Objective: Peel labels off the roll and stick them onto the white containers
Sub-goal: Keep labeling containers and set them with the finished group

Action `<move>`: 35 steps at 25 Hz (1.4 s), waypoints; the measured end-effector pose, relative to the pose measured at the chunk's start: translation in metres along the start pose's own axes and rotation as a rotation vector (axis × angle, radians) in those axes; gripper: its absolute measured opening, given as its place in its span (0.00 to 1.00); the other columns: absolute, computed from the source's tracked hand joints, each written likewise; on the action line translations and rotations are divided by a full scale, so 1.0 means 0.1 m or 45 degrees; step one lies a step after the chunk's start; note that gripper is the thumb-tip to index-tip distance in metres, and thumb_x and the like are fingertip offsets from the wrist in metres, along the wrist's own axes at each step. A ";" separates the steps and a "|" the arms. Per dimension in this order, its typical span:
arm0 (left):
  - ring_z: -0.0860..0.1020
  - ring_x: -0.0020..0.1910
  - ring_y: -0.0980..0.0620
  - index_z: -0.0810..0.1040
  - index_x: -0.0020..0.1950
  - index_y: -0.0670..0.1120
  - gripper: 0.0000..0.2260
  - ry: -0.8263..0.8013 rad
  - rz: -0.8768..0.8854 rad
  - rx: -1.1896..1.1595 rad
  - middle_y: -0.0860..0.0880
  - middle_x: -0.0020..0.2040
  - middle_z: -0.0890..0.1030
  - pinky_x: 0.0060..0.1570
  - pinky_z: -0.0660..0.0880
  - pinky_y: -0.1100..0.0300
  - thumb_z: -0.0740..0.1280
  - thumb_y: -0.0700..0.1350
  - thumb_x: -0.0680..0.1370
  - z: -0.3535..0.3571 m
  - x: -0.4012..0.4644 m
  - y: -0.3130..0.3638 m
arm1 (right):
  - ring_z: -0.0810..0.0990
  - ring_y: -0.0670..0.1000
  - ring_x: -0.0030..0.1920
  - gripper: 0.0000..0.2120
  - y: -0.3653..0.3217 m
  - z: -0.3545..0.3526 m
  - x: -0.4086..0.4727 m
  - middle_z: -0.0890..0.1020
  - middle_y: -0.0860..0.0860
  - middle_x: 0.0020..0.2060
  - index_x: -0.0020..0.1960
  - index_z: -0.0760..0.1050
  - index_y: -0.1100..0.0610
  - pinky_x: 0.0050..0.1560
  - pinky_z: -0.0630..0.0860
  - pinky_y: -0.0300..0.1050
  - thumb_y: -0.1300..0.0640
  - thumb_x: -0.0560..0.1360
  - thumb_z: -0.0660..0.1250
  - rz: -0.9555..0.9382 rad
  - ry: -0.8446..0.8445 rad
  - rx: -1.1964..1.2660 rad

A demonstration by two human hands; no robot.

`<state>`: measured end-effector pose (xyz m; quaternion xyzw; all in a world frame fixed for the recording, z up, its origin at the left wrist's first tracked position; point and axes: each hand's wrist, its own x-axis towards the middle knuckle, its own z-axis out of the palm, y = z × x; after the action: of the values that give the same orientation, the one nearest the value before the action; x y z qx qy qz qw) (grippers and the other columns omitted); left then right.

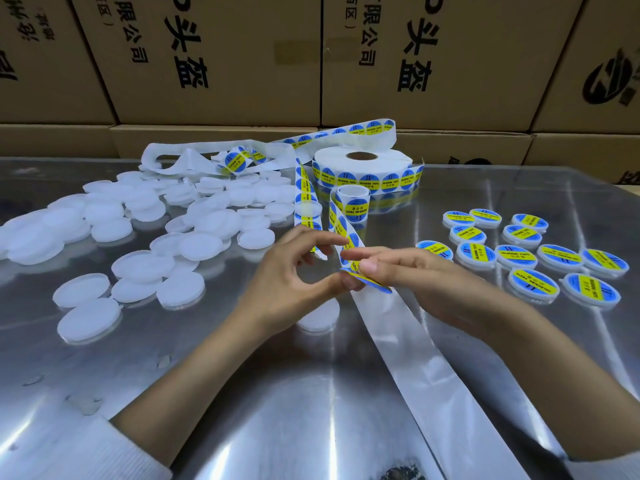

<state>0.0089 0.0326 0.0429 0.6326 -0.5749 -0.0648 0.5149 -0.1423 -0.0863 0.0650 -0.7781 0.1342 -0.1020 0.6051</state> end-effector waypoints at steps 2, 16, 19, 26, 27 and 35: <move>0.73 0.44 0.61 0.79 0.53 0.52 0.18 -0.018 0.024 0.042 0.50 0.48 0.78 0.44 0.65 0.73 0.73 0.55 0.65 -0.02 0.01 -0.02 | 0.75 0.35 0.60 0.06 0.03 -0.02 0.01 0.82 0.44 0.56 0.37 0.83 0.51 0.59 0.68 0.35 0.50 0.68 0.71 -0.024 0.042 0.066; 0.71 0.55 0.58 0.73 0.57 0.58 0.27 -0.580 -0.185 0.822 0.59 0.54 0.70 0.55 0.70 0.60 0.69 0.70 0.64 -0.23 0.00 -0.28 | 0.81 0.43 0.45 0.08 0.09 -0.14 0.04 0.85 0.46 0.42 0.38 0.81 0.49 0.49 0.73 0.43 0.47 0.61 0.71 0.011 0.564 0.351; 0.70 0.50 0.62 0.74 0.60 0.58 0.26 -0.430 -0.121 0.691 0.60 0.51 0.70 0.49 0.68 0.65 0.74 0.62 0.65 -0.22 0.02 -0.30 | 0.83 0.44 0.44 0.06 0.10 -0.16 0.04 0.85 0.47 0.42 0.38 0.81 0.49 0.44 0.78 0.40 0.49 0.62 0.72 -0.006 0.562 0.405; 0.75 0.46 0.61 0.66 0.70 0.57 0.35 -0.059 0.110 0.271 0.60 0.57 0.75 0.43 0.69 0.73 0.78 0.47 0.67 -0.02 0.01 -0.14 | 0.84 0.44 0.45 0.10 0.12 -0.07 0.05 0.86 0.49 0.43 0.37 0.83 0.48 0.43 0.80 0.36 0.44 0.60 0.73 0.040 0.422 0.342; 0.76 0.45 0.58 0.64 0.70 0.57 0.36 -0.051 0.116 0.240 0.61 0.57 0.75 0.42 0.70 0.72 0.77 0.46 0.67 0.00 0.01 -0.12 | 0.84 0.44 0.44 0.09 0.12 -0.07 0.06 0.86 0.49 0.43 0.37 0.83 0.49 0.42 0.79 0.35 0.45 0.60 0.72 0.050 0.413 0.352; 0.75 0.48 0.67 0.64 0.71 0.51 0.35 -0.037 0.163 0.193 0.53 0.59 0.77 0.46 0.66 0.78 0.77 0.42 0.68 0.09 -0.03 0.00 | 0.84 0.46 0.38 0.15 0.09 0.00 0.05 0.86 0.53 0.43 0.44 0.82 0.55 0.34 0.78 0.36 0.49 0.61 0.72 0.159 0.338 0.477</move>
<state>0.0016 0.0293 0.0373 0.6307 -0.6248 0.0025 0.4602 -0.1386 -0.0901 0.0565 -0.6223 0.2391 -0.1889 0.7210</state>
